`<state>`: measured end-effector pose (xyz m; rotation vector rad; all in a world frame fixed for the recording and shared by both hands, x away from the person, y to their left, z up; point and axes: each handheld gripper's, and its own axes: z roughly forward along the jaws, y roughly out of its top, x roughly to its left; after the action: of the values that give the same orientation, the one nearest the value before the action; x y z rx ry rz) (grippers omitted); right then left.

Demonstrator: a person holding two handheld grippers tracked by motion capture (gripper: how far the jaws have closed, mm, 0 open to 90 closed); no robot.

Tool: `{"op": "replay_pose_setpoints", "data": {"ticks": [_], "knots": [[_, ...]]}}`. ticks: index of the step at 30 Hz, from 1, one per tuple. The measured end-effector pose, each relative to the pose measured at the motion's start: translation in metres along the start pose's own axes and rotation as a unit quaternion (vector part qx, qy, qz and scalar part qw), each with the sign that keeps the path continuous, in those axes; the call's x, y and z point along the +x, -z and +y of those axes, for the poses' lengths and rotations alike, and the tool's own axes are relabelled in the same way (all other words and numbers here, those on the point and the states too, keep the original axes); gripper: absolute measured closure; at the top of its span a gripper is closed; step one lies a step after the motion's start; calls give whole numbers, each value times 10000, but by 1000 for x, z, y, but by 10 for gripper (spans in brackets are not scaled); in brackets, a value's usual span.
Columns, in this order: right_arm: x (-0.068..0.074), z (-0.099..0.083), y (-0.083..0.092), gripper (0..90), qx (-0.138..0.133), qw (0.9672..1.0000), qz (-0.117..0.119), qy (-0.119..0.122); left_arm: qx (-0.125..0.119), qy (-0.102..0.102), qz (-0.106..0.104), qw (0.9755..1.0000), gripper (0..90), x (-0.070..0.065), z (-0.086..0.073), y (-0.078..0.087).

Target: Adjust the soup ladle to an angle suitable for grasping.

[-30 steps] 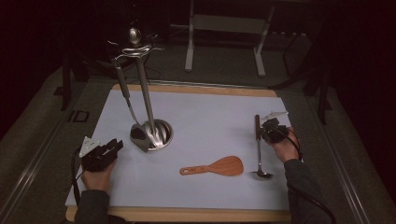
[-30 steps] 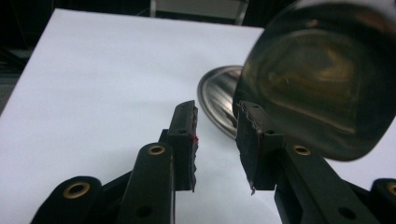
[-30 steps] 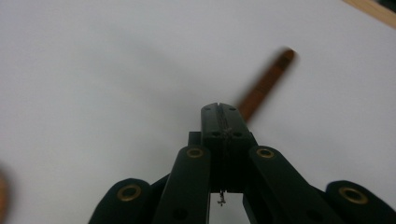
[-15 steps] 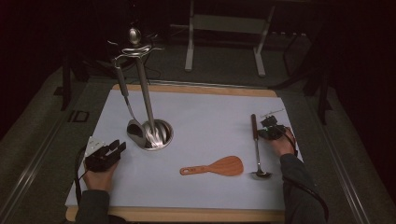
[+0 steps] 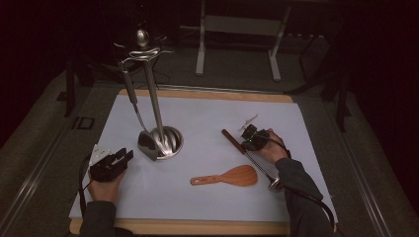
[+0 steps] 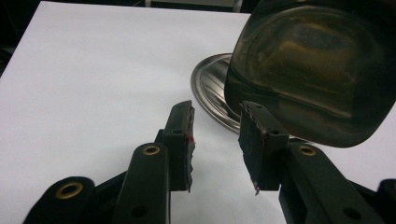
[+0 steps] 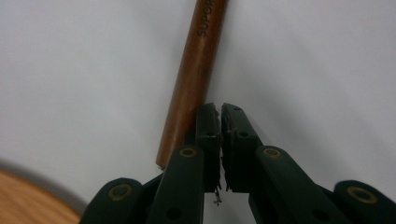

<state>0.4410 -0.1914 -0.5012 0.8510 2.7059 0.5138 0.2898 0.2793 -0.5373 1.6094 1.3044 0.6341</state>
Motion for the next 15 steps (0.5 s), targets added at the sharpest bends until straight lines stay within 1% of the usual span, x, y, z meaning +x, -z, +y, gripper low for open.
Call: {"op": "replay_pose_setpoints", "data": {"ticks": [2,3,4,5,7,8,11,14,15], "knots": [[5,8,4,839,47,9999,-35,126,3,4,2,10000,652,0,0,0],[6,11,7,815,33,9998,-32,181,3,4,2,10000,652,0,0,0],[7,16,12,752,29,9999,37,160,2,7,8,10000,652,0,0,0],[7,19,14,714,57,9998,80,151,1,9,9,10000,652,0,0,0],[7,22,15,652,145,9997,89,152,-1,15,9,10000,652,0,0,0],[7,22,16,625,233,9996,154,82,1,12,8,10000,651,0,0,0],[7,23,12,588,511,9983,267,-31,5,7,8,10000,651,0,0,0],[7,22,5,586,765,9964,341,-110,10,8,15,10000,651,0,0,0],[7,22,5,586,765,9964,341,-110,10,8,15,10000,651,0,0,0]]}}
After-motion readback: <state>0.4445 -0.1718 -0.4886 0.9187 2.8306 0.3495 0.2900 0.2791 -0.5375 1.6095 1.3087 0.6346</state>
